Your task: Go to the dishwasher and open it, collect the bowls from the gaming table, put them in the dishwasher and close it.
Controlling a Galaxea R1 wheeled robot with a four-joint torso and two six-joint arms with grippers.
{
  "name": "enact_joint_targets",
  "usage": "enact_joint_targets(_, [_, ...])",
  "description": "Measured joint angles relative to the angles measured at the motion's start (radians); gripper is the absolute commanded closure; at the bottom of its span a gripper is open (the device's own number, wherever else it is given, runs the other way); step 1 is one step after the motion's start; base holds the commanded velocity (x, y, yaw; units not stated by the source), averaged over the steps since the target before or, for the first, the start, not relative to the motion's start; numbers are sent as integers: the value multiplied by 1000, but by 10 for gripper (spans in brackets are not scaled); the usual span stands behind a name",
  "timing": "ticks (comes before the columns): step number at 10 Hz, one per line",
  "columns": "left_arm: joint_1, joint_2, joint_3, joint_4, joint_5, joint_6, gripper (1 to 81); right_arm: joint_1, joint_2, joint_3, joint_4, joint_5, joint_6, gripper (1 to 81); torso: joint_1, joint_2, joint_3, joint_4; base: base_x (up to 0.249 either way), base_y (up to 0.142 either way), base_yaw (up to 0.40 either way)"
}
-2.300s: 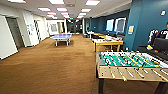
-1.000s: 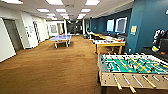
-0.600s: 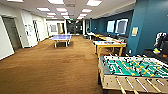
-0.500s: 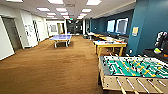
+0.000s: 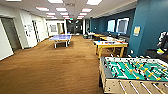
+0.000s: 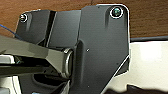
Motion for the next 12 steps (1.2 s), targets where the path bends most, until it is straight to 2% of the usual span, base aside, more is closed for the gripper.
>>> enact_joint_targets(12, [0, 8, -3, 0, 0, 0, 10, 1, -6, 0, 0, 2, 0, 10, 0, 0, 0, 0, 142, 0, 0])
